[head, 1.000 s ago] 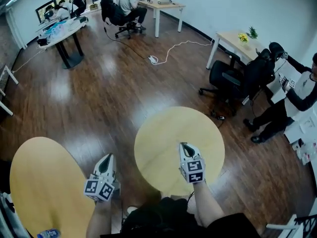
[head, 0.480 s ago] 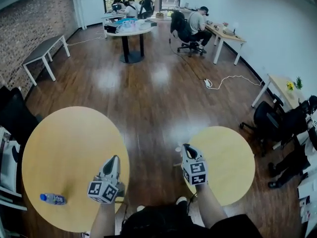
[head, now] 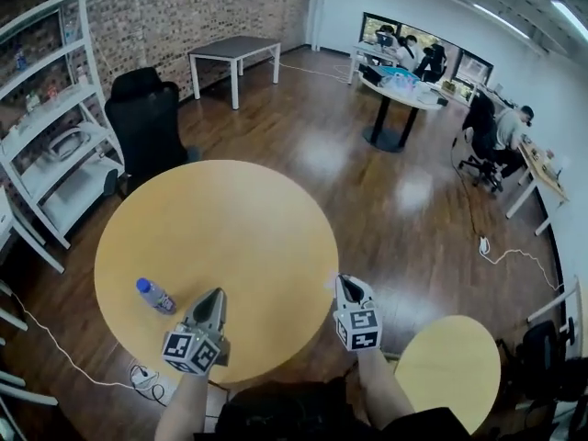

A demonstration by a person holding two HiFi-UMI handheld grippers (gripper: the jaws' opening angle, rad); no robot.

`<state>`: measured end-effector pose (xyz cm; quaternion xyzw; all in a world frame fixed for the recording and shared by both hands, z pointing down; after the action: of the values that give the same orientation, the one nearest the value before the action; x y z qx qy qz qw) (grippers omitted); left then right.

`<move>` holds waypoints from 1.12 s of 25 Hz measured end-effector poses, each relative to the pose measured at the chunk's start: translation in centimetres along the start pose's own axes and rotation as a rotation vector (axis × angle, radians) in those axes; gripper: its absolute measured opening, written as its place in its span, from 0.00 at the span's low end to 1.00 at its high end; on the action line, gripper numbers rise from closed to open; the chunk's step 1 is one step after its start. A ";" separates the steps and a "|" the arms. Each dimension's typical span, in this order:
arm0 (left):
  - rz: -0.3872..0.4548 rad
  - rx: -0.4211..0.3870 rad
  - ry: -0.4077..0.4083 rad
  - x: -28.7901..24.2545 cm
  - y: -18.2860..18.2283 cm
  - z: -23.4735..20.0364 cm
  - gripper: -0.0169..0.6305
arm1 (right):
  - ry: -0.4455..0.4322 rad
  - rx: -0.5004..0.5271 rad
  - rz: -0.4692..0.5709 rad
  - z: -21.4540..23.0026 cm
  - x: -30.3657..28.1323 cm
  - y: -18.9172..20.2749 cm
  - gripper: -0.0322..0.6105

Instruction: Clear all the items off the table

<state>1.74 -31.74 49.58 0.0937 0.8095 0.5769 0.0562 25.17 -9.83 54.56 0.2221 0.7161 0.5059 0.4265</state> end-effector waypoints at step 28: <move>-0.050 0.071 -0.380 0.1 2.9 -8.2 0.02 | -0.394 0.111 -0.099 -7.2 -16.8 -2.1 0.06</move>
<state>0.32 -38.35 55.02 0.1826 0.8063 0.5182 0.2190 28.43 -27.04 59.99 0.3041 0.6558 0.3910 0.5697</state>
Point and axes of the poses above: the fingertips, and each gripper's own axes: x backward along the fingers, z to its right, y out of its underside, the point moved 3 cm from there along x, backward along the fingers, and after that the axes turned 6 degrees about -z, right-handed, at the moved point
